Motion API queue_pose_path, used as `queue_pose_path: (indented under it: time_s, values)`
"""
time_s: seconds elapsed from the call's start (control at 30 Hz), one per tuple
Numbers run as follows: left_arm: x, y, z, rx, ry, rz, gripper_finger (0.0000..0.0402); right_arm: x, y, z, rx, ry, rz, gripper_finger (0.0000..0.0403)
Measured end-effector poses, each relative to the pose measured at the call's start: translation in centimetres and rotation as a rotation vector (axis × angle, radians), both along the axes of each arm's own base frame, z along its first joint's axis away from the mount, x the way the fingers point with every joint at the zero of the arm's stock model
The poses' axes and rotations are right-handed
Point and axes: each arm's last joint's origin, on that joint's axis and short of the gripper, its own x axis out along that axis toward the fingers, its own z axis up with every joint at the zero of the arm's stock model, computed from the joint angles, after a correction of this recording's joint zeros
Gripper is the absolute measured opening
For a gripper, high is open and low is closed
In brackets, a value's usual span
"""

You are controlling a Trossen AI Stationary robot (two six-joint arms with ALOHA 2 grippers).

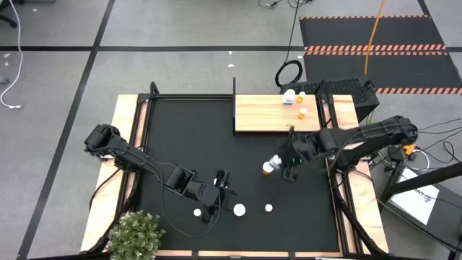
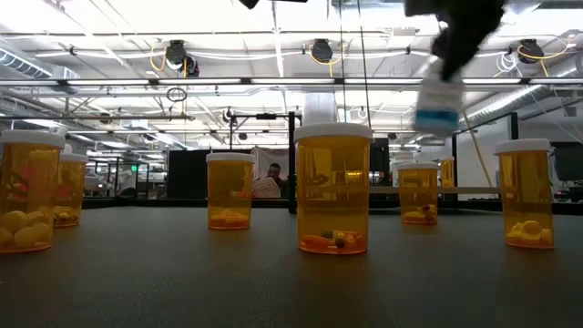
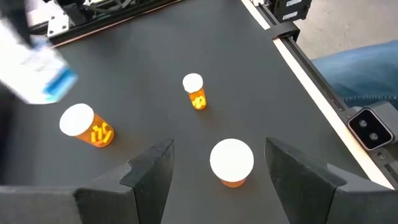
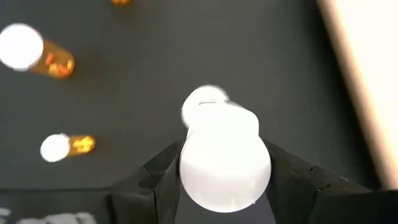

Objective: Pick and place medicine bottles onto shelf by color
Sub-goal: Put the white pill bottle on the shelf aligned with the other white pill bottle

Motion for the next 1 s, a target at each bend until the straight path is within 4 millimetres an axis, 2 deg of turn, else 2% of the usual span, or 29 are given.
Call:
queue_pose_path:
  time_s: [0.17, 0.3, 0.5, 0.67, 0.83, 1.0]
  values:
    - [0.0, 0.1, 0.0, 0.026, -0.006, -0.017, 0.0250, 0.6, -3.3, 3.2, -0.086, -0.042, 0.097, 0.0183]
    - [0.1, 0.7, -0.6, 0.029, 0.007, 0.002, 0.0250, 0.6, -5.9, 4.5, -0.179, -0.060, 0.157, 0.0184]
    - [0.2, 2.1, -2.3, 0.029, 0.035, 0.082, 0.0250, 0.0, -9.2, 4.5, -0.287, 0.000, 0.248, 0.0184]
    - [0.3, 3.2, -3.3, 0.004, 0.031, 0.132, 0.0250, -0.4, -12.3, 4.0, -0.266, 0.023, 0.266, 0.0184]
    - [0.5, 3.8, -3.4, -0.010, 0.034, 0.160, 0.0250, -0.5, -15.2, 2.7, -0.266, 0.104, 0.278, 0.0184]
    - [0.6, 3.7, -3.3, -0.016, 0.017, 0.159, 0.0250, -0.3, -17.2, 1.2, -0.264, 0.188, 0.341, 0.0185]
